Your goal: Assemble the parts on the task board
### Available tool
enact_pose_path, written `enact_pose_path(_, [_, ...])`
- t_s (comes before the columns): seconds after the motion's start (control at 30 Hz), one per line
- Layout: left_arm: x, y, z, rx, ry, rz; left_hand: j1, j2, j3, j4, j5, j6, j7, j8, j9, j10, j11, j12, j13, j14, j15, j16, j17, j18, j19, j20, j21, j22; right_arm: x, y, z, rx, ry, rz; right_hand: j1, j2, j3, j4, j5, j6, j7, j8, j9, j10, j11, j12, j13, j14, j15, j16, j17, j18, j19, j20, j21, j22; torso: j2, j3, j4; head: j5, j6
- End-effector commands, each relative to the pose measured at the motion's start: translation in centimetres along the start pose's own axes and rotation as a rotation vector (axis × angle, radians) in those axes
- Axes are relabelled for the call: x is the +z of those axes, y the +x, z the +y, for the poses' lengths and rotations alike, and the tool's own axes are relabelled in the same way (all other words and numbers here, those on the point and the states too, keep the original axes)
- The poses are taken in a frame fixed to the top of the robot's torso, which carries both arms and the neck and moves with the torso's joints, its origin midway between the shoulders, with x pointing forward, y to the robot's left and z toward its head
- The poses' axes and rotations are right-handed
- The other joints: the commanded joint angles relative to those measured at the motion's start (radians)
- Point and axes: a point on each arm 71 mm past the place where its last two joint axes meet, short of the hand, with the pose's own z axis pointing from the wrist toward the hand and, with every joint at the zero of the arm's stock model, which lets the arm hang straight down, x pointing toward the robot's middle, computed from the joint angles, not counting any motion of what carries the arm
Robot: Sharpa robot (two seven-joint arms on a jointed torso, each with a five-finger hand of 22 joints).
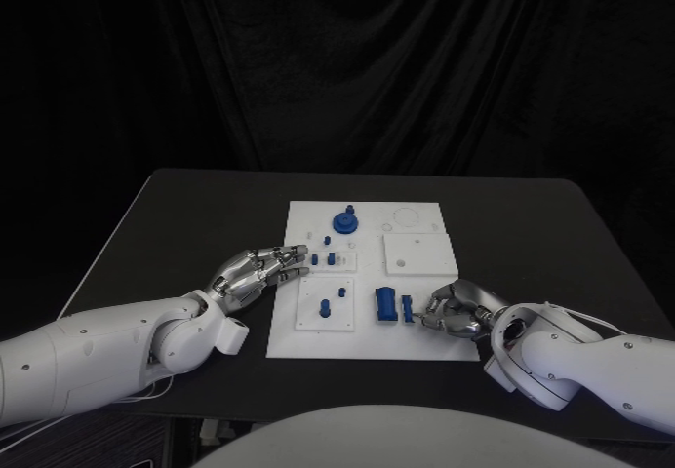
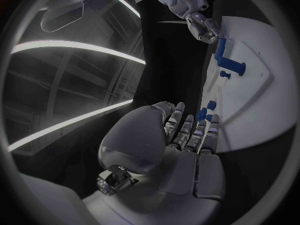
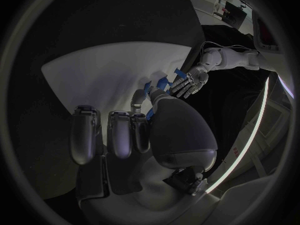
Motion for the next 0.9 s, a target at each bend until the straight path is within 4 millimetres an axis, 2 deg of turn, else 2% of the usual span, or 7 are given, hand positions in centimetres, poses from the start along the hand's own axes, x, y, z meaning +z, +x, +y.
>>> enact_pose_path(0.03, [0.0,0.2,-0.3,-0.015,0.058,0.009,-0.01,0.0,0.006,0.0,0.007,-0.003,0.006,0.005,0.001,-0.002,0.005,0.002,0.001,-0.002,0.001,0.001,0.001,0.0,0.005,0.0,0.001,-0.001,0.1,0.1,-0.1,0.0,0.002,-0.002,0.022,0.003,0.003,-0.01,-0.01,0.0,-0.01,0.009,0.003,0.106,-0.008,0.003,0.264,0.08,-0.008,-0.001,0.14,-0.01,0.048,-0.01,-0.006,0.215,0.0,0.0003,-0.0015,0.001,0.0])
enact_pose_path(0.37, [0.0,0.2,-0.3,-0.015,0.057,0.008,-0.01,0.0,0.007,0.0,0.007,-0.003,0.007,0.005,0.001,-0.001,0.005,0.003,0.001,-0.001,0.001,0.002,0.001,0.0,0.005,0.0,0.001,-0.001,0.4,0.4,-0.2,-0.001,0.005,0.0,0.106,0.006,0.021,-0.051,-0.023,0.0,-0.014,0.011,0.008,0.106,-0.012,0.003,0.264,0.08,-0.011,-0.001,0.138,-0.01,0.048,-0.014,-0.007,0.215,0.0,0.0001,0.0,0.002,0.0])
enact_pose_path(0.5, [0.0,0.2,-0.3,-0.015,0.057,0.008,-0.01,0.0,0.007,0.0,0.007,-0.003,0.007,0.005,0.001,-0.001,0.005,0.003,0.001,-0.001,0.001,0.002,0.001,0.0,0.005,0.0,0.001,-0.001,0.4,0.4,-0.2,0.001,0.0,-0.002,0.136,-0.004,0.022,-0.067,-0.047,0.0,-0.012,0.009,0.008,0.106,-0.01,0.003,0.264,0.08,-0.011,-0.002,0.136,-0.011,0.048,-0.014,-0.007,0.215,0.0,-0.0004,0.0002,0.0,0.0])
enact_pose_path(0.77, [-0.1,0.1,-0.3,-0.015,0.056,0.006,-0.01,0.0,0.007,0.0,0.007,-0.003,0.007,0.005,0.001,-0.001,0.005,0.003,0.001,-0.001,0.001,0.002,0.001,0.0,0.005,0.0,0.001,-0.001,-0.3,0.2,0.4,0.016,-0.046,-0.037,0.128,-0.015,0.008,-0.059,-0.065,0.002,-0.009,0.007,0.007,0.106,-0.008,0.003,0.264,0.08,-0.009,-0.002,0.136,-0.011,0.048,-0.013,-0.007,0.215,0.001,-0.0001,0.0002,0.003,0.0])
enact_pose_path(0.9, [-0.2,0.1,-0.2,-0.013,0.056,0.004,-0.011,0.0,0.009,0.0,0.007,-0.002,0.007,0.006,0.002,-0.001,0.006,0.003,0.001,-0.001,0.001,0.002,0.001,0.0,0.006,0.0,0.001,0.0,-1.0,0.0,1.0,0.008,-0.081,-0.055,0.112,-0.023,-0.011,-0.043,-0.093,0.008,-0.009,0.01,0.009,0.106,-0.007,0.003,0.264,0.08,-0.008,-0.001,0.137,-0.011,0.048,-0.011,-0.006,0.215,0.0,-0.0002,-0.0017,0.005,0.0])
